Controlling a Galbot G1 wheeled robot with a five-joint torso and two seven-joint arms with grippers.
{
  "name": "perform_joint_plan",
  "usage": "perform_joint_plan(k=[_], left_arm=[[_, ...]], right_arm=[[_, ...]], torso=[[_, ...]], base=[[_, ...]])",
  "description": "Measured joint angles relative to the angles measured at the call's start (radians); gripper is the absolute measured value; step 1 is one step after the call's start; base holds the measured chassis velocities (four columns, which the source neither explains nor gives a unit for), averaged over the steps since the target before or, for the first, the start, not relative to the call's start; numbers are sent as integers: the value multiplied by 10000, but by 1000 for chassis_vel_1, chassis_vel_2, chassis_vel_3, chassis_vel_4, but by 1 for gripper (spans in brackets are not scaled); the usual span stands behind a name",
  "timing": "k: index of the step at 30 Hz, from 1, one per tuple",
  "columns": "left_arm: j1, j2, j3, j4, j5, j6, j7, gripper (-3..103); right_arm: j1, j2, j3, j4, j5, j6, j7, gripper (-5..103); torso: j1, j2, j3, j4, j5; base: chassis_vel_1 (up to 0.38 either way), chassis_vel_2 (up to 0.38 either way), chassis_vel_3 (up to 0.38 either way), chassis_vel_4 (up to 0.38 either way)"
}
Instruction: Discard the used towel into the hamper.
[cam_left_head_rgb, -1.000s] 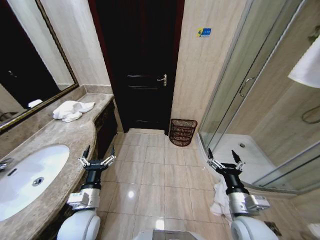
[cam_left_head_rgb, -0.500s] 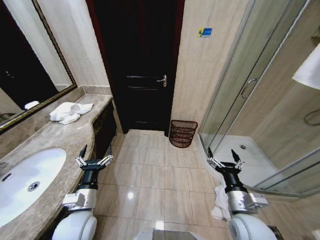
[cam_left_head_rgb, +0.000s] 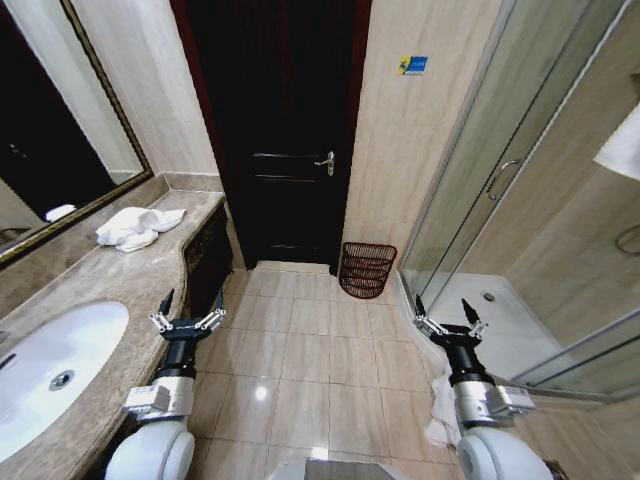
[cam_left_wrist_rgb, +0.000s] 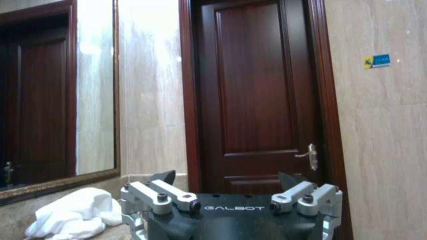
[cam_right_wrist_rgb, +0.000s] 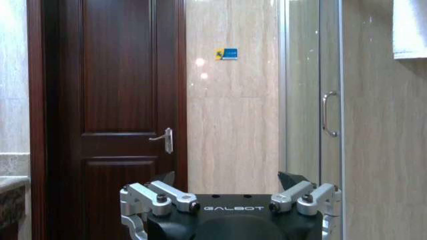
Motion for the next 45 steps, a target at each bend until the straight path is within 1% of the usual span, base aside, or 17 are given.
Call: perform_joint_plan(k=[19, 45], left_arm=[[81, -38, -25, -76, -4, -133, 35, 100], [97, -63, -42, -108, -51, -88, 38, 100]], right_arm=[[-108, -15, 1, 101, -68, -11, -57, 100], [-95, -27, 34, 32, -62, 23, -174, 100]], torso=[[0, 0, 0, 0, 0], [0, 0, 0, 0, 0]], base=[[-20, 22, 22, -25], [-64, 61, 60, -57]])
